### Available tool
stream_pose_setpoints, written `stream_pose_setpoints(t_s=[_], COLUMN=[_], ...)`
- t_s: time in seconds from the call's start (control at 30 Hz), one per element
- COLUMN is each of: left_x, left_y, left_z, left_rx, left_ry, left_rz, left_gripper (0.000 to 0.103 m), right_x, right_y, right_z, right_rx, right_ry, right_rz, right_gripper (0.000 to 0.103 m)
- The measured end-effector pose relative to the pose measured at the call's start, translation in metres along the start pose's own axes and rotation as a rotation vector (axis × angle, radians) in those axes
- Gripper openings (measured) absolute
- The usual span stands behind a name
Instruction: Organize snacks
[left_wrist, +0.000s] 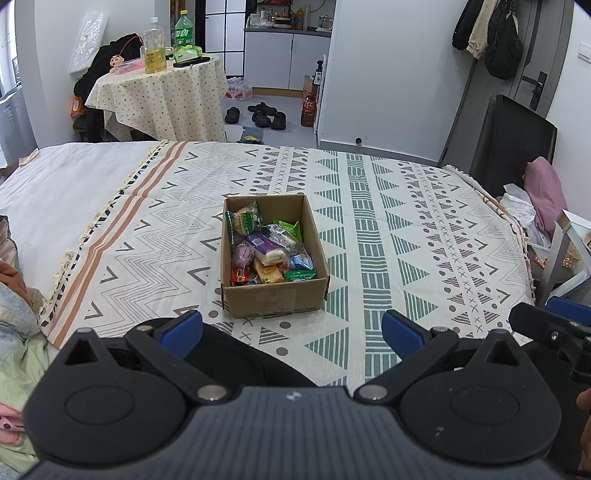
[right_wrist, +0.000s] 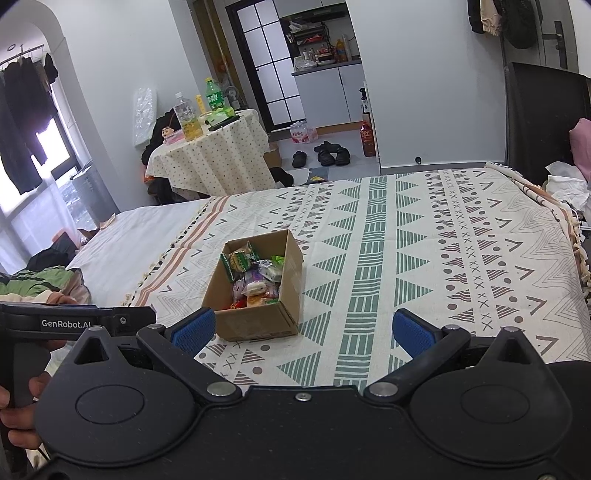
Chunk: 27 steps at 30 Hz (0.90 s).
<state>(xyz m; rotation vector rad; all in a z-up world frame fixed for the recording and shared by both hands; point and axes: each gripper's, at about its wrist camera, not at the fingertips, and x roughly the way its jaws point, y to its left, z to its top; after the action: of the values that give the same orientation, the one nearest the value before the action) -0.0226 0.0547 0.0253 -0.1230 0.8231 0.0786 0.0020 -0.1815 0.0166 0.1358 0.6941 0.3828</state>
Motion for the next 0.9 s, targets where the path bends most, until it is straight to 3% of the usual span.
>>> stream_pose_setpoints(t_s=[0.9], left_x=[0.0018], left_y=[0.0005], left_z=[-0.0036], left_rx=[0.006], left_ry=[0.013], left_rz=[-0.007], left_gripper=[0.103], right_x=[-0.0002], right_y=[-0.0025], right_z=[0.0002], right_rx=[0.002], right_ry=[0.004], right_rz=[-0.009], right_gripper=[0.103])
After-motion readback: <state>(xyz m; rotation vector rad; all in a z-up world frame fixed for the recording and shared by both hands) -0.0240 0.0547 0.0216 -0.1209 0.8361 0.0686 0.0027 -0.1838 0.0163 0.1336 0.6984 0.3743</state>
